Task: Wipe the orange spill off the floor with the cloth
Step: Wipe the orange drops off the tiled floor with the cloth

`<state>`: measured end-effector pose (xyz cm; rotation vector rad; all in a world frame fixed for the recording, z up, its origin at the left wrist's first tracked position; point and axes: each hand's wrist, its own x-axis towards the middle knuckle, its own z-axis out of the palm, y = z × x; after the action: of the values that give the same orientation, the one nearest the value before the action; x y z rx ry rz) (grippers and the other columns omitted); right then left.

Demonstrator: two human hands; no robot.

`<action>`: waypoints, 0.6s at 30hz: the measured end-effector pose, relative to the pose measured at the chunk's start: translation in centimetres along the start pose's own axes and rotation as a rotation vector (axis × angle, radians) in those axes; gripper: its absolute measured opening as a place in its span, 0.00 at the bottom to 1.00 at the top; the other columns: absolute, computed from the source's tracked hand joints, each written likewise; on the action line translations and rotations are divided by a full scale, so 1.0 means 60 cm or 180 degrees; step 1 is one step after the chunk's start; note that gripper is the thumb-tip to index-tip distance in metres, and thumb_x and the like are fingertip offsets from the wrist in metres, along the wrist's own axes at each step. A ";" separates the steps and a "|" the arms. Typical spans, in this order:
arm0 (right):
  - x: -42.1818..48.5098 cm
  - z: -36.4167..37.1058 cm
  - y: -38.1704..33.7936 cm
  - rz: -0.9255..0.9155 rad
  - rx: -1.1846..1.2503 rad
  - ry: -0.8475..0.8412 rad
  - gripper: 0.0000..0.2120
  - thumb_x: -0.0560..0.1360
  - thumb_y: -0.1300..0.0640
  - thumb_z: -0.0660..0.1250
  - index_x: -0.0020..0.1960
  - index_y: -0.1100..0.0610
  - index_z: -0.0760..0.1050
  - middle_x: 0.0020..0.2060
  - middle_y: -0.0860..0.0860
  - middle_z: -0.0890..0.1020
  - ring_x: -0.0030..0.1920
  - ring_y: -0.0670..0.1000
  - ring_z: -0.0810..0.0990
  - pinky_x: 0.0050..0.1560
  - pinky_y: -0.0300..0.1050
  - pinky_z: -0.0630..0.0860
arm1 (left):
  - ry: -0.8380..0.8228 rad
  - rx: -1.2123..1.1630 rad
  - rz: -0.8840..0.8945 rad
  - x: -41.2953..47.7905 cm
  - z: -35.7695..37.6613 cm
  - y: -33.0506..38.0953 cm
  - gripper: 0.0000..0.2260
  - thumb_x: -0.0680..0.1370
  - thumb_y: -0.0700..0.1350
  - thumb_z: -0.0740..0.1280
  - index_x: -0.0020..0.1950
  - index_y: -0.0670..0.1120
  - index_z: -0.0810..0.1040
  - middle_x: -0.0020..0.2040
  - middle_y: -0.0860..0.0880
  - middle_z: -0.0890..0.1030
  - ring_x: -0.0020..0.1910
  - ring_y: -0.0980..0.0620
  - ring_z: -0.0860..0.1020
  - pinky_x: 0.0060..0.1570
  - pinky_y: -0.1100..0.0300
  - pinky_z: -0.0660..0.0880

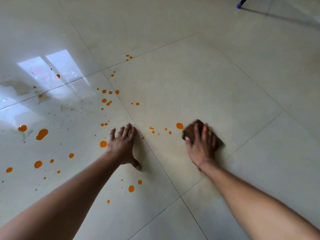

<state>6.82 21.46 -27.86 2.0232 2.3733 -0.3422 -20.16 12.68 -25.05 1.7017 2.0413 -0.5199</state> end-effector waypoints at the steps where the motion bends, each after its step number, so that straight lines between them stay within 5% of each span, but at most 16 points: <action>1: 0.023 0.006 -0.054 -0.0142 -0.0040 -0.0078 0.32 0.78 0.43 0.57 0.78 0.52 0.53 0.77 0.59 0.52 0.76 0.60 0.51 0.74 0.57 0.49 | 0.0021 -0.0018 -0.0006 0.003 0.003 0.000 0.71 0.51 0.74 0.73 0.78 0.44 0.35 0.79 0.44 0.36 0.78 0.44 0.40 0.73 0.42 0.36; 4: -0.028 0.036 -0.111 -0.1072 0.0062 -0.0221 0.33 0.76 0.43 0.58 0.78 0.51 0.53 0.77 0.59 0.53 0.77 0.58 0.51 0.75 0.58 0.51 | 0.0032 -0.0125 0.0015 0.004 0.003 0.002 0.71 0.51 0.73 0.74 0.78 0.45 0.35 0.78 0.44 0.36 0.78 0.44 0.40 0.72 0.43 0.36; 7: -0.140 0.012 0.002 -0.1430 -0.0004 -0.0358 0.34 0.74 0.41 0.57 0.78 0.49 0.54 0.77 0.57 0.56 0.76 0.57 0.56 0.72 0.60 0.59 | 0.0007 -0.0193 0.0056 -0.004 -0.005 0.001 0.70 0.53 0.73 0.74 0.78 0.45 0.35 0.78 0.43 0.35 0.78 0.44 0.38 0.72 0.44 0.35; 10: -0.083 -0.011 0.063 -0.0738 -0.0120 -0.0255 0.34 0.76 0.40 0.54 0.78 0.52 0.53 0.77 0.59 0.54 0.76 0.60 0.55 0.74 0.59 0.56 | 0.0028 -0.0192 0.0043 -0.010 -0.013 0.006 0.70 0.53 0.72 0.74 0.78 0.44 0.35 0.78 0.43 0.35 0.78 0.44 0.38 0.73 0.44 0.35; 13: 0.019 0.000 -0.064 -0.0208 -0.0072 -0.0191 0.34 0.78 0.42 0.57 0.78 0.52 0.50 0.78 0.58 0.51 0.77 0.58 0.49 0.75 0.57 0.49 | 0.0028 -0.0244 0.0028 -0.011 -0.008 0.006 0.70 0.53 0.72 0.74 0.78 0.45 0.36 0.78 0.44 0.35 0.78 0.44 0.38 0.73 0.44 0.35; 16: -0.006 0.038 -0.154 -0.1078 0.0146 -0.0247 0.35 0.76 0.42 0.57 0.78 0.51 0.51 0.78 0.58 0.52 0.77 0.57 0.50 0.75 0.57 0.48 | 0.0106 -0.0365 0.0042 -0.006 0.002 -0.005 0.70 0.52 0.72 0.75 0.78 0.47 0.36 0.78 0.46 0.35 0.77 0.46 0.38 0.73 0.45 0.34; 18: -0.084 0.043 -0.099 -0.1656 0.0143 -0.0322 0.36 0.74 0.41 0.57 0.78 0.49 0.51 0.78 0.55 0.52 0.77 0.55 0.51 0.74 0.58 0.52 | 0.0175 -0.0401 0.0083 -0.005 0.009 -0.009 0.69 0.54 0.72 0.74 0.78 0.47 0.34 0.78 0.46 0.34 0.77 0.46 0.36 0.72 0.45 0.32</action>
<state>1.52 15.26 -28.67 1.3289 2.8101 -0.4871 -20.59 12.03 -25.32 1.6830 2.0413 -0.3321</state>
